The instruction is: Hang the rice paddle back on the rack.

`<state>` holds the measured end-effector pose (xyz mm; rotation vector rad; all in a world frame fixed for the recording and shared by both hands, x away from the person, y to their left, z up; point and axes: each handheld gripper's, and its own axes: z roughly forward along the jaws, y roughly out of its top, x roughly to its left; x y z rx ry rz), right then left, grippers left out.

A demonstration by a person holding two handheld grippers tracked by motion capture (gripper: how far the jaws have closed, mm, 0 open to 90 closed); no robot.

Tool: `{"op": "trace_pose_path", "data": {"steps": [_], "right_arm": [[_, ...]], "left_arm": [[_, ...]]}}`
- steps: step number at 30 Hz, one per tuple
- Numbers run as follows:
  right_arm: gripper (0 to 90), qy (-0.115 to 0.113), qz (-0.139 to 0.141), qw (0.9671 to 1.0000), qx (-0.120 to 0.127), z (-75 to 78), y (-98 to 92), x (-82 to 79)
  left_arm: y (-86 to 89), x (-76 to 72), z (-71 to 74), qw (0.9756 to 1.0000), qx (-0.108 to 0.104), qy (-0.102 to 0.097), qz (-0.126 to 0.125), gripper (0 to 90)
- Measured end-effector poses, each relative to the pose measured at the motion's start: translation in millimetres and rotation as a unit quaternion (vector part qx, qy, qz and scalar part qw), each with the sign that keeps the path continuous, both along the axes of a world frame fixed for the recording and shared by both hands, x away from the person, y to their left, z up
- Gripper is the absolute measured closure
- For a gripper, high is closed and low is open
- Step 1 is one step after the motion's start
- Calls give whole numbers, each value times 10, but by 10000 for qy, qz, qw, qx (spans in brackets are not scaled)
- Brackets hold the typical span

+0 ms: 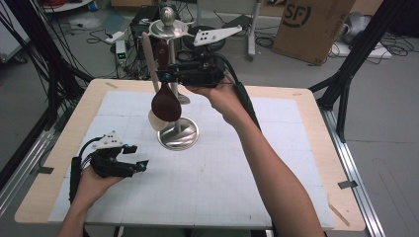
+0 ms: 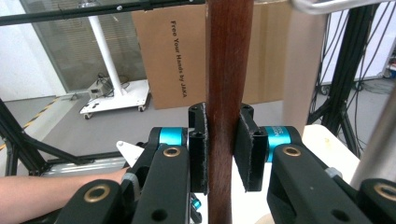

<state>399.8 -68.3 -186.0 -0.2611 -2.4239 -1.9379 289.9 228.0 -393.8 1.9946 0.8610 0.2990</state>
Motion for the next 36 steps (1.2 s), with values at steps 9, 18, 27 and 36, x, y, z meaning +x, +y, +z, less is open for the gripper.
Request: {"op": "trace_pose_path", "data": {"steps": [9,18,27,36], "right_arm": [[771,54,-109,9999,4,-19,-32,80],[771,103,-231,9997,21,-25,-38,141],[770,131,-318,9994,-32,-47,-34,184],[692,5,-471,9989,-89,-38,-44,171]], "left_arm": [[1,1,0,10000,46,2,-17,281],[-3,-2,-1,10000,1,1,9,281],[2,5,1,10000,55,6,-10,280],[9,24,-4,10000,47,12,1,280]]}}
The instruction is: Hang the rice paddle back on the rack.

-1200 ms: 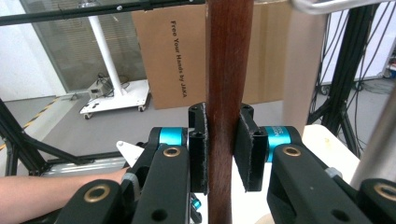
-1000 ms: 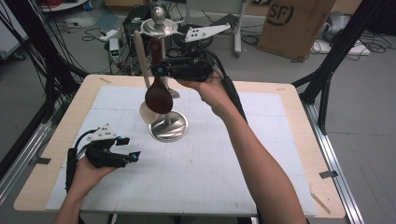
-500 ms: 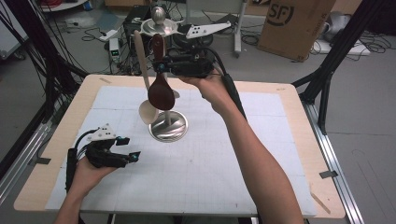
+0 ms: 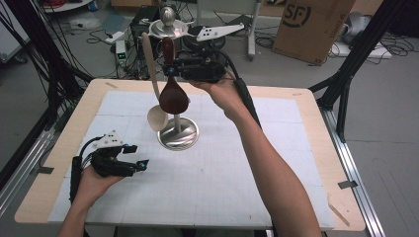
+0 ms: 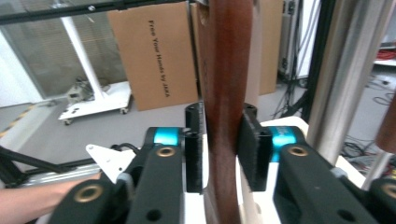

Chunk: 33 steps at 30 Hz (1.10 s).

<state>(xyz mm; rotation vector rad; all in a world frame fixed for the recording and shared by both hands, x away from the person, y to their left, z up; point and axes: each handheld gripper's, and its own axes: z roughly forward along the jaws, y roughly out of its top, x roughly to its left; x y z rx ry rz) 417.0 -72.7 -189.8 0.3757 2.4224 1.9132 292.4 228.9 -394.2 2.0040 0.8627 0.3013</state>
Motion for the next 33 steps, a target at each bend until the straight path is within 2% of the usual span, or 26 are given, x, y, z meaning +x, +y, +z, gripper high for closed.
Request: {"op": "trace_pose_path", "data": {"steps": [10,17,21,26,33], "right_arm": [[574,-110,-226,9997,-43,-9,-99,-37],[468,-166,-370,9992,-35,-35,-236,-71],[415,-164,-459,9988,-73,-85,-305,-98],[308,-207,-603,9979,-134,-185,-386,-147],[225,-195,-890,9955,-241,-321,-518,-213]], "left_arm": [[-4,10,-3,10000,17,21,4,279],[-4,5,-3,10000,31,29,50,278],[-11,3,-3,10000,51,28,35,277],[-26,1,-9,9999,95,36,9,269],[-25,-15,-3,9999,106,5,23,249]]}}
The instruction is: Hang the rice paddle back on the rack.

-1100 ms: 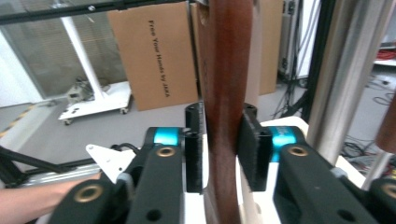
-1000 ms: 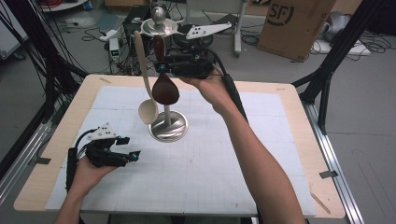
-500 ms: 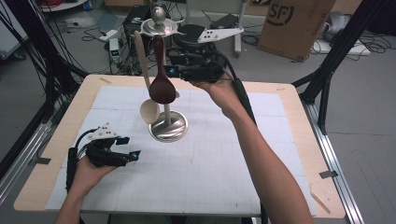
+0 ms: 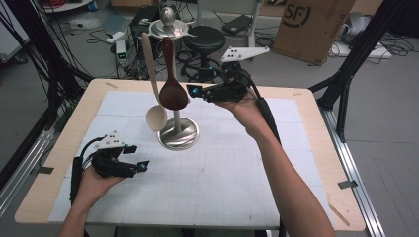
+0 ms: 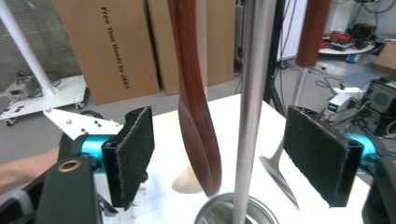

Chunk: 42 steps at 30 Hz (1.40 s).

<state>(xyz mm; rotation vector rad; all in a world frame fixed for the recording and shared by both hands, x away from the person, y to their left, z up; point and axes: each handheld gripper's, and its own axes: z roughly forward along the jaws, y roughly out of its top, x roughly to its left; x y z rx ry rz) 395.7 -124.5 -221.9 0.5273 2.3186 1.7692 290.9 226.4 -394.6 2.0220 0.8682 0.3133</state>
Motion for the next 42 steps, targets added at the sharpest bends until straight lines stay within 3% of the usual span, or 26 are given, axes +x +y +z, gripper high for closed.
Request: {"op": "trace_pose_path", "data": {"steps": [5,16,26,42], "right_arm": [[159,51,-126,9999,5,-92,-82,-65],[115,137,-159,9997,-159,-305,-206,-166],[107,396,-279,9985,-265,-573,-354,-171],[102,506,-372,9971,-427,-827,-495,-238]], "left_arm": [[-3,-11,7,10000,3,-4,0,241],[1,-17,17,10000,-7,-27,57,221],[-7,-10,13,10000,-30,-10,46,205],[-23,-16,8,10000,-19,8,48,182]]}}
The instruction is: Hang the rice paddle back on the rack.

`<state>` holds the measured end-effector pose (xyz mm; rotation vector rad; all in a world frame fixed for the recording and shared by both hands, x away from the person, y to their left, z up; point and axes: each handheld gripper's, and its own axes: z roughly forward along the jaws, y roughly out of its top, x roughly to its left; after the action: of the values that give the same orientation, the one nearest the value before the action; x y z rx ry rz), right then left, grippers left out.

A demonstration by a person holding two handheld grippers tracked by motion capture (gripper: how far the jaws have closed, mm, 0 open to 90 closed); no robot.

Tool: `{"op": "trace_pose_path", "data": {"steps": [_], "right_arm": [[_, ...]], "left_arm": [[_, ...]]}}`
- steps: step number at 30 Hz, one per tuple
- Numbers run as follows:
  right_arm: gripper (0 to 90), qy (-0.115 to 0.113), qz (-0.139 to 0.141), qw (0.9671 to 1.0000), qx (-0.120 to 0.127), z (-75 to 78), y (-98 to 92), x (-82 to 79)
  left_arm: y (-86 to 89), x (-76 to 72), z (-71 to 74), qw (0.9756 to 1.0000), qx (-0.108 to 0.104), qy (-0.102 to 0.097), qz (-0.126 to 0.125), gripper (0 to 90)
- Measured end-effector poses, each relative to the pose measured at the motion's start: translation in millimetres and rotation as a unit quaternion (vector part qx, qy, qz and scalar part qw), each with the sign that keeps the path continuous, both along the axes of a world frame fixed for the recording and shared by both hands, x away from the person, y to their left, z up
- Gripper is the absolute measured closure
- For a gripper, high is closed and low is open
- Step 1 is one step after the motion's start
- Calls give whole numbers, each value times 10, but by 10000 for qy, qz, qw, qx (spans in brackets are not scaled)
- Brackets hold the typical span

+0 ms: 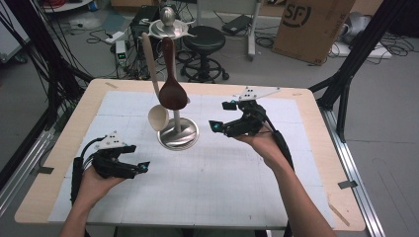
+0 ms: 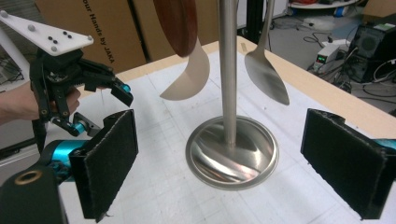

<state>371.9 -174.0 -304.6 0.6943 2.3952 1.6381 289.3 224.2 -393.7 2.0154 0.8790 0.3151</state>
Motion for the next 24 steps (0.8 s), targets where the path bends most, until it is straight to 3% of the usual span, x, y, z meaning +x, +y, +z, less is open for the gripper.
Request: {"op": "trace_pose_path", "data": {"steps": [21,24], "right_arm": [[87,235,-182,9996,-19,-295,-192,-82],[24,252,-224,9994,-61,-334,-223,-94]], "left_arm": [[10,-5,8,10000,12,-24,77,140],[9,-6,8,9999,7,-30,111,131]]}}
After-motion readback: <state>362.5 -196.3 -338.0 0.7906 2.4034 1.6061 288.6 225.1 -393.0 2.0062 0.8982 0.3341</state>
